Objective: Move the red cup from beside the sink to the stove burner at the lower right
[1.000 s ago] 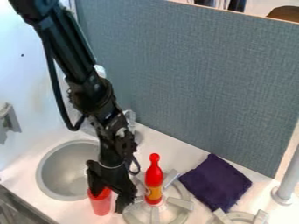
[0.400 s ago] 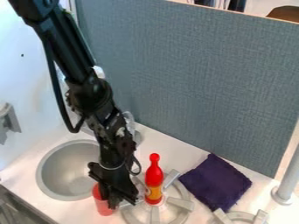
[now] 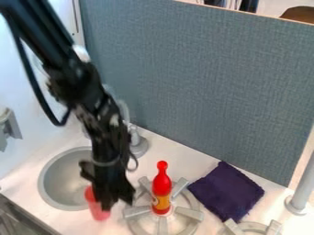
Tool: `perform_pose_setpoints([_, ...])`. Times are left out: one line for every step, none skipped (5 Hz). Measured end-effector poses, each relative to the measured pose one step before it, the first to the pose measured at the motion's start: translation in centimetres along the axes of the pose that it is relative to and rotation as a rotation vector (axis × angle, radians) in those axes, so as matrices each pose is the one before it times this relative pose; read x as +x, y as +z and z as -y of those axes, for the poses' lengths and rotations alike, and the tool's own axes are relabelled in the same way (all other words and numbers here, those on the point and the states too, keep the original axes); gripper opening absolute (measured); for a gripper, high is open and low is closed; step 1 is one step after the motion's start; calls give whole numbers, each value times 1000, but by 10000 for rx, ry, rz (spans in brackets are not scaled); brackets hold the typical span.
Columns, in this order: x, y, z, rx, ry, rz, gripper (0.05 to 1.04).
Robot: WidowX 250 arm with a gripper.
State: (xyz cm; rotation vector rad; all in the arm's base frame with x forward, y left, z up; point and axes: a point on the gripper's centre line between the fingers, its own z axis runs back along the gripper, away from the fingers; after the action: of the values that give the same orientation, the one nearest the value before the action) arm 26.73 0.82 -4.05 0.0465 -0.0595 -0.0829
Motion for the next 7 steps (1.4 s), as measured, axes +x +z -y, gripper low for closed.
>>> perform_pose_setpoints([-972, 4011, 2616, -583, -1062, -236, 87])
perform_pose_setpoints([-1057, 2518, 3973, -280, -1017, 66, 87])
perform_pose_setpoints([-292, 304, 3398, -738, -783, -147, 87])
perform_pose_setpoints([1087, -1490, 2913, -1, -1178, 167, 87])
perform_pose_setpoints([2703, -4261, 1035, 95, -978, -209, 87])
perform_pose_setpoints([3167, -1873, 570, 359, -1139, 716, 87])
perform_pose_setpoints([2005, 391, 134, 410, -661, 567, 87])
